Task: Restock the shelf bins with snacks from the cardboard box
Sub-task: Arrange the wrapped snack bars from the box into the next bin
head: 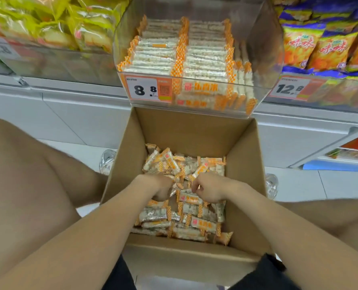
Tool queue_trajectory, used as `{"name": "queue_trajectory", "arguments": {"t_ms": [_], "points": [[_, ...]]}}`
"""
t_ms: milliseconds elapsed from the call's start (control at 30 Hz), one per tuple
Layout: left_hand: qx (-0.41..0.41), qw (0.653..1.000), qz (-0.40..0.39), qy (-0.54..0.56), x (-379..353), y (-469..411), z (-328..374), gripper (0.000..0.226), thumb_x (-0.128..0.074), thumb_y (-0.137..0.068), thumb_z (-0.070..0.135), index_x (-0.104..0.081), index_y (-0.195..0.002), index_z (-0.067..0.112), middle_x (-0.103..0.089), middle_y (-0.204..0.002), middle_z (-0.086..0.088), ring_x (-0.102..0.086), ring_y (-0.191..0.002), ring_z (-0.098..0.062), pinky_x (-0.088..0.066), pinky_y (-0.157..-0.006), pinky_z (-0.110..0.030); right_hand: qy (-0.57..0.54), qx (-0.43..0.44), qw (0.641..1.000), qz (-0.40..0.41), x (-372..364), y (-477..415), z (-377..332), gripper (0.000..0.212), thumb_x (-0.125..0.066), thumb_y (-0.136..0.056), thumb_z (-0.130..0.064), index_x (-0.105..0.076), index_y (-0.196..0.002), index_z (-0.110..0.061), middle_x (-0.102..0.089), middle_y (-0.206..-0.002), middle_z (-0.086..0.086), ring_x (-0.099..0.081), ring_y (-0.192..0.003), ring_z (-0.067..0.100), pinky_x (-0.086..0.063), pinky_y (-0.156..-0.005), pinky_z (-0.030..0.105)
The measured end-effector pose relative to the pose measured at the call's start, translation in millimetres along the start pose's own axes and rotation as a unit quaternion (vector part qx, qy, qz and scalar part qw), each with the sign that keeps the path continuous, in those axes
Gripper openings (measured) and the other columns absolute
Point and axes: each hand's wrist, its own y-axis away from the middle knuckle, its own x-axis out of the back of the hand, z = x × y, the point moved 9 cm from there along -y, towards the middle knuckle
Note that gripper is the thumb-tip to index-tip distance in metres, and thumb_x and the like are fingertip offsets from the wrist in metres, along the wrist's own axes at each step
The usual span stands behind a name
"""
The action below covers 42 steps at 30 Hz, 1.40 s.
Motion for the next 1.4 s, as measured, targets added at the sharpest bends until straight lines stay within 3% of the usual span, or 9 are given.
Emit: {"name": "queue_trajectory", "arguments": {"t_ms": [100, 233, 367, 433, 533, 733, 967, 1100, 1400], "points": [[0.007, 0.999, -0.02, 0.026, -26.5, -30.0, -8.2, 0.04, -0.044, -0.099, -0.007, -0.059, -0.131, 0.011, -0.056, -0.136, -0.012, -0.053, -0.097, -0.027, -0.045, -0.072, -0.035, -0.008, -0.04, 0.999, 0.003, -26.8, -28.8, 26.3, 0.033, -0.046, -0.1, -0.005, -0.069, -0.123, -0.014, -0.059, -0.137, 0.015, -0.064, -0.111, 0.034, -0.057, -0.094, 0.044], [0.033, 0.996, -0.023, 0.077, -57.5, -64.0, -20.2, 0.055, -0.043, -0.101, -0.01, -0.048, -0.146, 0.02, -0.056, -0.127, -0.009, -0.049, -0.083, -0.02, -0.046, -0.08, -0.038, -0.006, -0.071, 0.997, 0.017, -48.9, -57.2, 42.7, 0.039, -0.044, -0.101, 0.0, -0.061, -0.134, -0.014, -0.057, -0.135, 0.013, -0.06, -0.116, 0.034, -0.055, -0.09, 0.044], [0.074, 0.993, -0.012, 0.095, -76.8, -85.0, -39.7, 0.058, -0.049, -0.105, 0.005, -0.033, -0.16, 0.014, -0.042, -0.156, -0.016, -0.049, -0.136, -0.036, -0.05, -0.106, -0.047, -0.014, -0.037, 0.997, -0.068, -86.2, -82.4, 41.6, 0.065, -0.04, -0.102, 0.006, -0.039, -0.158, -0.027, -0.039, -0.161, 0.007, -0.06, -0.116, 0.027, -0.057, -0.085, 0.044], [0.094, 0.988, -0.042, 0.112, -88.0, -88.5, -46.3, 0.063, -0.047, -0.109, 0.012, -0.02, -0.165, 0.017, -0.016, -0.17, -0.016, -0.025, -0.153, -0.041, -0.037, -0.118, -0.051, 0.033, -0.021, 0.993, -0.11, -102.5, -89.9, 41.6, 0.069, -0.04, -0.102, 0.005, -0.037, -0.159, -0.033, -0.024, -0.17, 0.004, -0.04, -0.144, 0.034, -0.046, -0.108, 0.051], [0.1, 0.984, -0.05, 0.139, -93.2, -91.4, -48.8, 0.067, -0.048, -0.108, 0.006, -0.015, -0.166, 0.015, 0.001, -0.172, -0.015, -0.034, -0.148, -0.043, -0.044, -0.108, -0.045, 0.099, -0.024, 0.987, -0.123, -111.8, -95.8, 44.9, 0.065, -0.041, -0.104, -0.004, -0.037, -0.159, -0.039, -0.019, -0.17, 0.007, -0.014, -0.154, 0.039, -0.019, -0.12, 0.057], [0.099, 0.991, -0.001, 0.086, -88.5, -105.1, -52.7, 0.034, -0.052, -0.1, -0.004, -0.056, -0.131, 0.01, -0.047, -0.146, -0.015, -0.044, -0.137, -0.034, -0.043, -0.109, -0.044, 0.013, 0.0, 1.0, 0.018, -90.5, -101.4, 38.5, 0.046, -0.061, -0.096, -0.003, -0.056, -0.129, -0.035, -0.051, -0.132, 0.006, -0.054, -0.121, 0.032, -0.032, -0.11, 0.051], [0.068, 0.98, 0.018, 0.187, -83.4, -95.9, -51.7, 0.034, -0.065, -0.102, 0.018, -0.049, -0.132, 0.023, -0.054, -0.14, -0.01, -0.054, -0.124, -0.032, -0.047, -0.1, -0.046, -0.204, -0.026, 0.975, 0.088, -63.9, -92.0, 50.1, 0.046, -0.051, -0.097, 0.002, -0.05, -0.138, -0.019, -0.058, -0.101, 0.004, -0.055, -0.076, 0.019, -0.043, -0.064, 0.037], [0.023, 0.904, 0.138, 0.403, -44.4, -82.3, -45.7, 0.029, -0.082, -0.087, 0.006, -0.069, -0.102, 0.026, -0.058, -0.132, -0.003, -0.068, -0.101, -0.024, -0.062, -0.079, -0.041, -0.332, -0.021, 0.939, 0.083, -48.2, -76.4, 48.8, 0.035, -0.044, -0.104, -0.002, -0.06, -0.133, -0.015, -0.061, -0.089, 0.01, -0.054, -0.059, 0.025, -0.036, -0.054, 0.036], [-0.11, 0.751, 0.121, 0.64, 27.6, -5.7, -4.6, 0.054, -0.079, -0.081, -0.01, -0.064, -0.127, 0.015, -0.066, -0.126, -0.024, -0.072, -0.09, -0.032, -0.059, -0.08, -0.039, -0.309, 0.016, 0.929, 0.206, 16.2, -16.0, 45.6, 0.018, -0.056, -0.1, -0.009, -0.064, -0.112, -0.018, -0.059, -0.082, 0.004, -0.051, -0.058, 0.013, -0.043, -0.052, 0.028]]}}
